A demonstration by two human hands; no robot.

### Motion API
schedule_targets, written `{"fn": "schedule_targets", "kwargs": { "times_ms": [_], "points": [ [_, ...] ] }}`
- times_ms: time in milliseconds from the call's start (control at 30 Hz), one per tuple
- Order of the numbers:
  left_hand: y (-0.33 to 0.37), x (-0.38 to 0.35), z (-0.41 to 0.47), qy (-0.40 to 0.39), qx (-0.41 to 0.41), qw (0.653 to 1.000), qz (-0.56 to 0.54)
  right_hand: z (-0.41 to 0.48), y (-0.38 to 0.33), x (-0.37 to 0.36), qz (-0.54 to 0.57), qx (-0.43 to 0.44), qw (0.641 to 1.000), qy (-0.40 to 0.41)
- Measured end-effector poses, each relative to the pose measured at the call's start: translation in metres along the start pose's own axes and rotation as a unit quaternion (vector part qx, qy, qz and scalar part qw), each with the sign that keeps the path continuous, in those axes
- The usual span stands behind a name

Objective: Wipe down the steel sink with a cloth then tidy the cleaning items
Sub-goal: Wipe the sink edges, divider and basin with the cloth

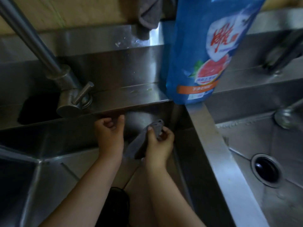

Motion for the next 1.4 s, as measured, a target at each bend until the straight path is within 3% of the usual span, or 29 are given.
{"fn": "schedule_targets", "kwargs": {
  "times_ms": [333,733,1000,1133,1267,1400],
  "points": [
    [0.028,0.025,-0.073,-0.070,0.119,0.990,-0.026,-0.090,-0.067,0.117,-0.036,0.105,0.990,-0.089],
    [0.044,0.007,-0.193,-0.167,0.222,0.960,-0.025,-0.097,-0.086,0.266,-0.284,0.203,0.937,-0.028],
    [0.040,-0.017,-0.236,-0.228,0.253,0.940,0.019,-0.119,-0.031,0.302,-0.498,0.329,0.802,-0.025],
    [0.035,-0.033,-0.238,-0.223,0.254,0.941,0.011,-0.116,-0.002,0.288,-0.604,0.429,0.672,0.016],
    [0.028,-0.048,-0.233,-0.230,0.286,0.930,-0.024,-0.102,-0.002,0.276,-0.610,0.432,0.664,0.027],
    [0.020,-0.061,-0.223,-0.188,0.301,0.934,-0.052,-0.075,-0.018,0.255,-0.613,0.408,0.677,0.031]
  ]
}}
Point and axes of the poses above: each hand's wrist, its own z-axis towards the middle knuckle, its own x-axis out of the back of the hand, y = z × x, the point moved 1 cm from there along z, towards the middle knuckle, and after that the axes turned 15 degrees about -z, right-handed, at the moved point
